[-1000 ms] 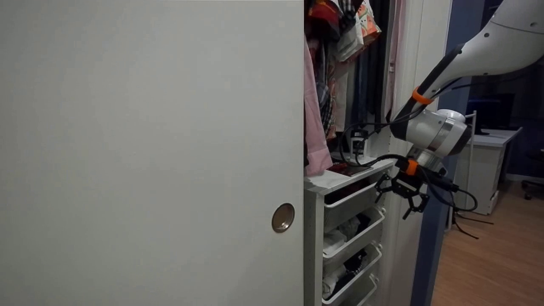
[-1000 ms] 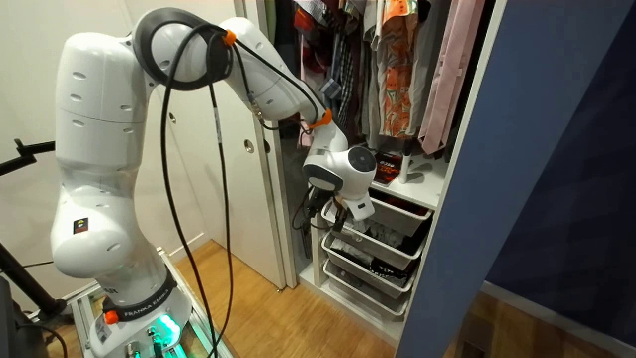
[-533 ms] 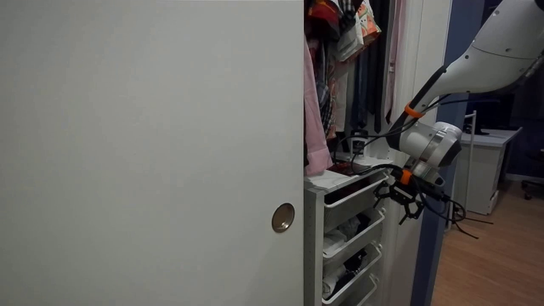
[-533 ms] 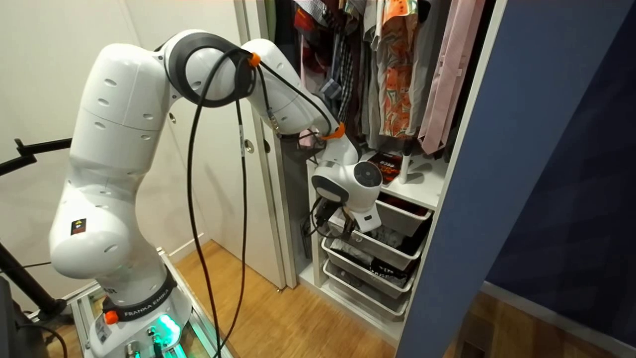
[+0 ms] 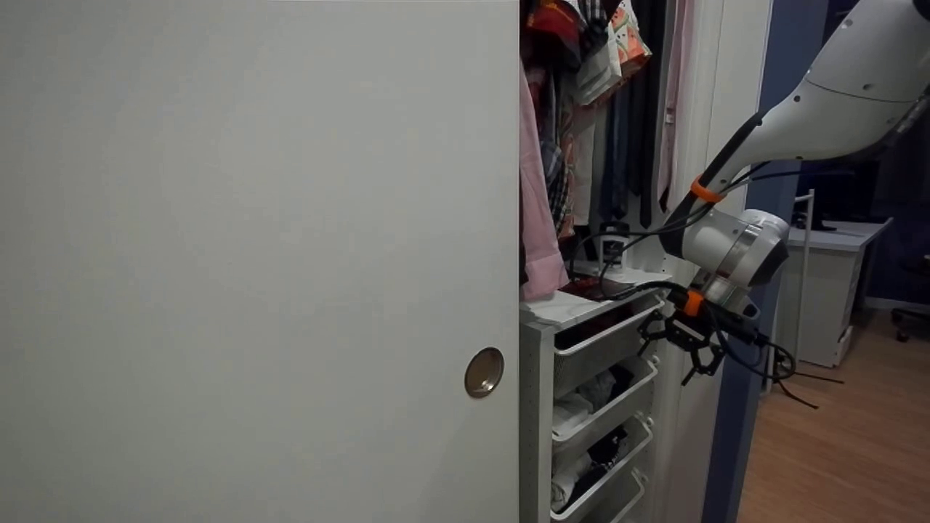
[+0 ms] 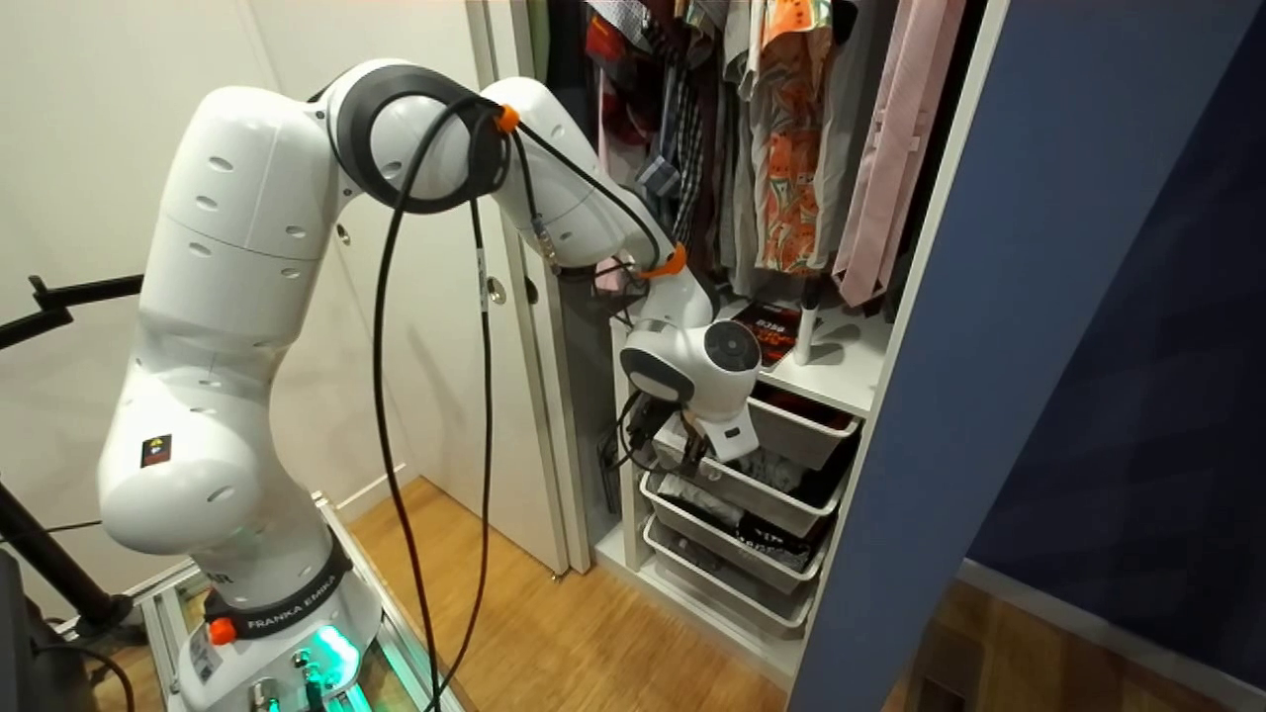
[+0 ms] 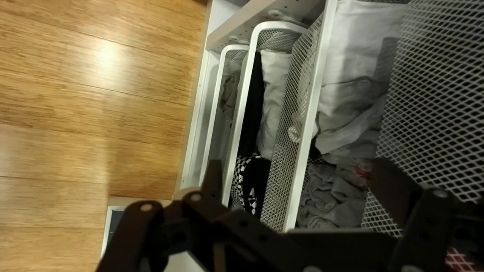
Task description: Pull out the second drawer fully
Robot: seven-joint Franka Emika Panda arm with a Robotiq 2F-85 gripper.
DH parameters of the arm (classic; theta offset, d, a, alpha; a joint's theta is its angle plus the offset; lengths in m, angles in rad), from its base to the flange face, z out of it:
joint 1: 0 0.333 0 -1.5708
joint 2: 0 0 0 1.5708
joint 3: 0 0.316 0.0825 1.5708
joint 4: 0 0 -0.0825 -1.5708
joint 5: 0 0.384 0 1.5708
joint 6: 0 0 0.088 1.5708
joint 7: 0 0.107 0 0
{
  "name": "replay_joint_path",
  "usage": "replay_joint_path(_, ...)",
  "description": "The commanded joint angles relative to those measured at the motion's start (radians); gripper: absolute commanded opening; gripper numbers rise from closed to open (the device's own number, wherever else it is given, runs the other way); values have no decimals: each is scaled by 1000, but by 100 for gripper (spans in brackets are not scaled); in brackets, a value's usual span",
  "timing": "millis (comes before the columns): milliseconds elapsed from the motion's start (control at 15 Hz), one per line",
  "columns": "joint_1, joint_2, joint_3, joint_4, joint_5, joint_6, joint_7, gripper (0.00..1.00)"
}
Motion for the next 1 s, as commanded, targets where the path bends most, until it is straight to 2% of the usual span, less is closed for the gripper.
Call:
replay_joint_path(0, 2, 70, 8, 43, 16, -2, 17, 100)
replay_joint_path(400, -47, 230, 29, 171, 52, -15, -2, 100)
replay_joint_path(933, -126, 438, 74, 418, 125, -31, -56, 100)
